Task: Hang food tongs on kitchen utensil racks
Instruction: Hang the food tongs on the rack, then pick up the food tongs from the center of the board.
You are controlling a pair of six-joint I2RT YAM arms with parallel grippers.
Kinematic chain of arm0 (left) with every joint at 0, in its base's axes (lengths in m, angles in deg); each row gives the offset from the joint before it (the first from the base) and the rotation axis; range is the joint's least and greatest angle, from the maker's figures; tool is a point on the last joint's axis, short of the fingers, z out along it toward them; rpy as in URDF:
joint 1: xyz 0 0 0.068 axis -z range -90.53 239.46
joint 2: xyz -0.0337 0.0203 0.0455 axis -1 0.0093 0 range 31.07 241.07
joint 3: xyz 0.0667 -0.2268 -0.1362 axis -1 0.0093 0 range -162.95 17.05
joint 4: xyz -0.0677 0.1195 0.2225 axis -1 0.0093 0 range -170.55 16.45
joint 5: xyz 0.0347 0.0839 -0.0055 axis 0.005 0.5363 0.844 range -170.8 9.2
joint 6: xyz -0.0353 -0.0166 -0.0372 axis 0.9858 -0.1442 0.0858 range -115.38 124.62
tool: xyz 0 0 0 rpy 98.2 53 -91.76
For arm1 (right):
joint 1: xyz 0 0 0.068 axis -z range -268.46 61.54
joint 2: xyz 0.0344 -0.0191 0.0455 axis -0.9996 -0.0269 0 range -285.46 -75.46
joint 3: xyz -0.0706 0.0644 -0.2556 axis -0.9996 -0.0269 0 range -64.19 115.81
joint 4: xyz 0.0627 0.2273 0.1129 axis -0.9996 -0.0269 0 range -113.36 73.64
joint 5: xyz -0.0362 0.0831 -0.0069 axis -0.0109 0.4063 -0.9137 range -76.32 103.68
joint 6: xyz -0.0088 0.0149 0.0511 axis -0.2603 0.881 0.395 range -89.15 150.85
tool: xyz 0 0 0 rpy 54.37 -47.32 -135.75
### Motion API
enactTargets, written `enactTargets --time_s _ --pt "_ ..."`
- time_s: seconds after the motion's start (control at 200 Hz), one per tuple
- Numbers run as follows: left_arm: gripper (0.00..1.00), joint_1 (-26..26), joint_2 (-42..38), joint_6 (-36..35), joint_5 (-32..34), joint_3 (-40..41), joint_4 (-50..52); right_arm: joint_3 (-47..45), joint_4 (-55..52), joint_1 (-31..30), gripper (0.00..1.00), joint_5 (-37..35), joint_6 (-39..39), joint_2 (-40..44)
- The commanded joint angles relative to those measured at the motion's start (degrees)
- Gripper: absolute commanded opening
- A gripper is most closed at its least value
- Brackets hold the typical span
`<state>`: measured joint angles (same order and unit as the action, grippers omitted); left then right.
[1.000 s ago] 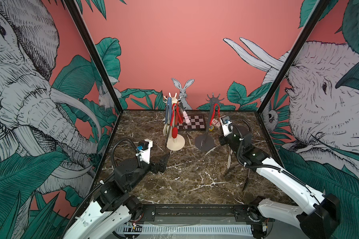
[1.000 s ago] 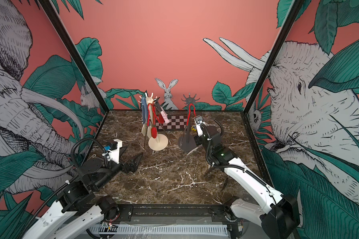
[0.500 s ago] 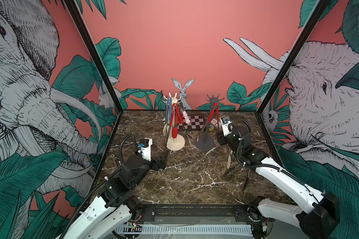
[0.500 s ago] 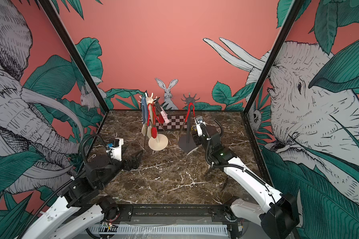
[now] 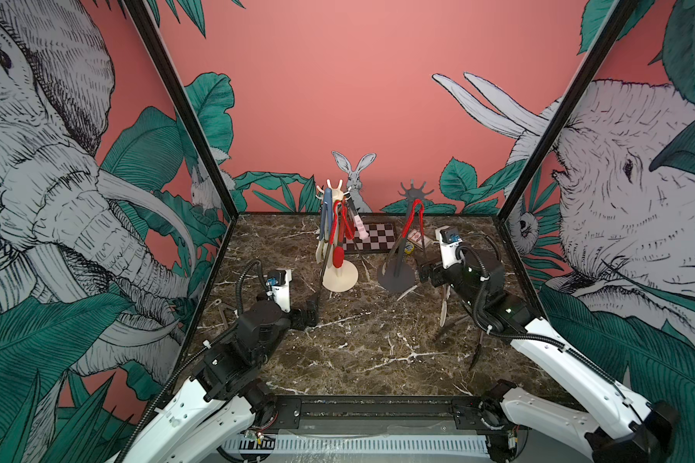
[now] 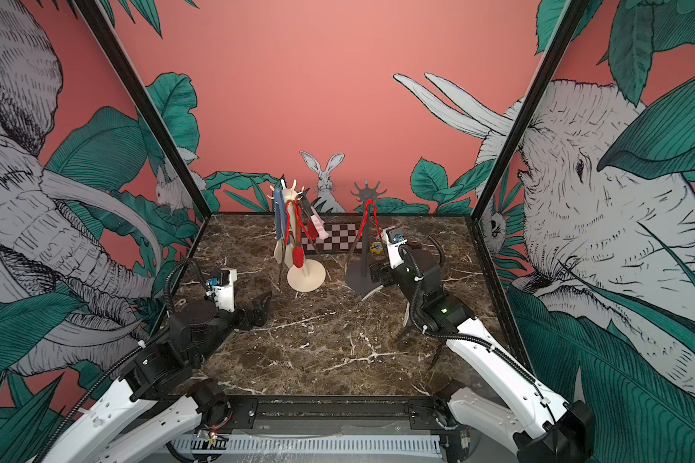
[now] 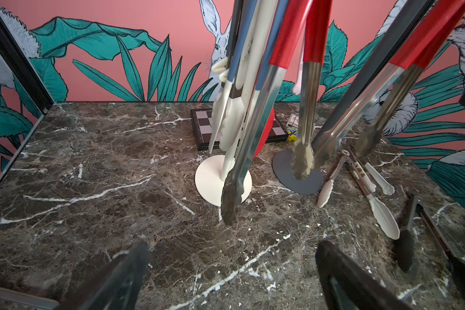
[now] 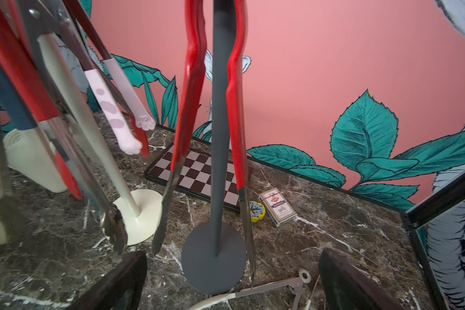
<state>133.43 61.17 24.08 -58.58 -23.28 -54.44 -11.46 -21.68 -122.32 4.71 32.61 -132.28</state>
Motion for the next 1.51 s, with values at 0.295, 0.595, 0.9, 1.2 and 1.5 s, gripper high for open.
enactTargets --time_s 0.295,0.595,0.9,1.2,1.5 --pt "1.00 0.0 -2.8 -9.9 -1.1 -1.4 -6.7 -1.4 -17.1 -0.1 0.99 4.1 11.3 7.2" --pt "0.99 0.0 -4.1 -11.3 -1.8 -1.2 -7.7 -5.3 -26.9 4.3 0.98 5.3 19.8 4.4" --pt "0.99 0.0 -5.1 -11.2 -2.0 -1.7 -6.2 -9.8 -29.2 11.8 0.87 10.7 26.0 -2.4" --pt "0.99 0.0 -6.2 -11.0 -2.0 -1.4 -5.5 -9.2 -25.6 18.9 0.72 10.8 26.6 -13.2" --pt "0.99 0.0 -8.0 -11.2 -1.2 -1.5 -3.8 -2.7 -22.0 21.6 0.50 10.5 24.0 -27.8"
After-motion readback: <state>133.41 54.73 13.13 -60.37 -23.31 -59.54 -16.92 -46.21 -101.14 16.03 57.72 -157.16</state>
